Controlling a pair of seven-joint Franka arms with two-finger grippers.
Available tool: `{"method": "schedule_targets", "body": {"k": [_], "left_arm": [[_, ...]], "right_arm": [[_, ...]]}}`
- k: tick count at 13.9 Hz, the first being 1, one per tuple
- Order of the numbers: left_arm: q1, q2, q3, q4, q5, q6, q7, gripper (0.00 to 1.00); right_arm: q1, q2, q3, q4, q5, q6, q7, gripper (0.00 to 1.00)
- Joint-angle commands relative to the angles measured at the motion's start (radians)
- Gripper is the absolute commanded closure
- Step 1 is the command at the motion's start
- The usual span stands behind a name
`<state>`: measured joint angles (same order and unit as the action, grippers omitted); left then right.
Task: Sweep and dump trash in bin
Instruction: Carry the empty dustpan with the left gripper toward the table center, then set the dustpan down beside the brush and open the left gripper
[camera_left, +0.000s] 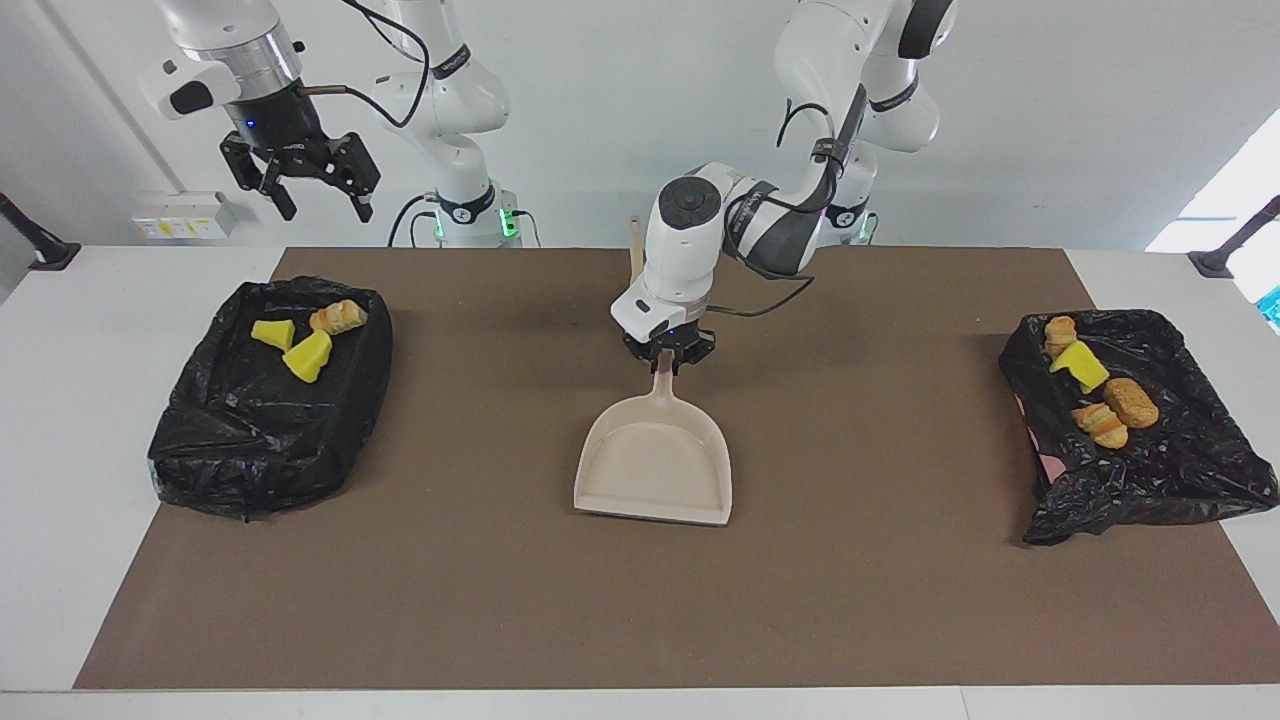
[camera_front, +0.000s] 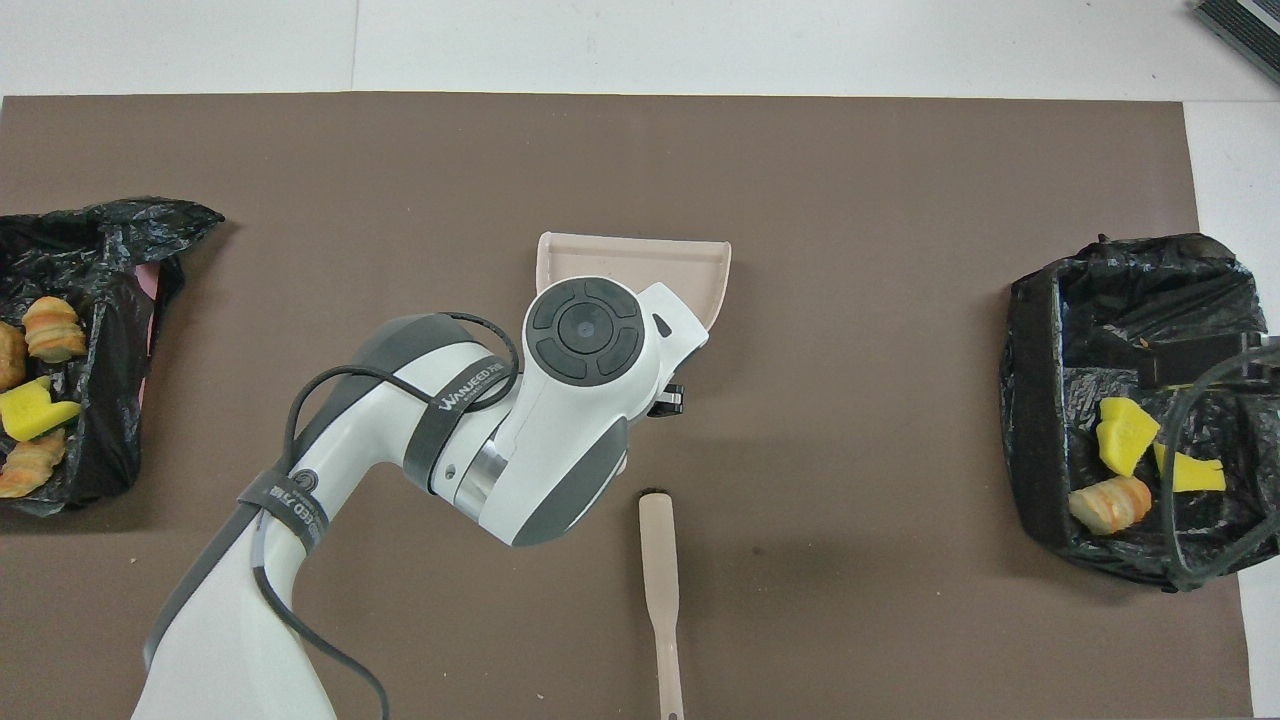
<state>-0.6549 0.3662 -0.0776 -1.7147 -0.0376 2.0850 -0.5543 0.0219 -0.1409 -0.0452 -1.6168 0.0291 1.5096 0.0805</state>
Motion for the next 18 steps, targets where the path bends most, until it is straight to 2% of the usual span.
{"method": "schedule_targets", "body": {"k": [1, 2, 3, 6, 9, 12, 15, 18], "left_arm": [[-0.002, -0.015, 0.018, -0.013, -0.01, 0.017, 0.002, 0.22], [0.007, -0.026, 0.021, -0.014, -0.01, 0.001, -0.001, 0.0], [0.024, -0.039, 0.021, -0.013, -0.01, -0.02, 0.002, 0.0], [0.069, -0.087, 0.022, 0.003, -0.01, -0.113, 0.004, 0.0], [0.132, -0.13, 0.027, 0.003, -0.01, -0.138, 0.002, 0.0], [0.216, -0.182, 0.027, 0.006, -0.01, -0.14, 0.008, 0.0], [0.279, -0.196, 0.028, 0.044, -0.011, -0.166, 0.019, 0.0], [0.346, -0.197, 0.027, 0.081, -0.013, -0.22, 0.124, 0.0]], "right_arm": [[-0.005, -0.003, -0.002, -0.008, 0.002, 0.015, -0.036, 0.0], [0.018, -0.005, -0.014, -0.008, 0.0, 0.014, -0.034, 0.0], [0.033, -0.003, -0.045, -0.008, -0.005, 0.015, -0.036, 0.0], [0.035, -0.003, -0.051, -0.008, -0.005, 0.017, -0.036, 0.0], [0.059, 0.007, -0.062, 0.012, -0.058, 0.012, -0.044, 0.0], [0.053, 0.003, -0.062, 0.005, -0.052, 0.014, -0.048, 0.0], [0.053, -0.005, -0.061, -0.008, -0.049, 0.012, -0.041, 0.0], [0.053, -0.003, -0.056, -0.003, -0.048, 0.014, -0.041, 0.0]]}}
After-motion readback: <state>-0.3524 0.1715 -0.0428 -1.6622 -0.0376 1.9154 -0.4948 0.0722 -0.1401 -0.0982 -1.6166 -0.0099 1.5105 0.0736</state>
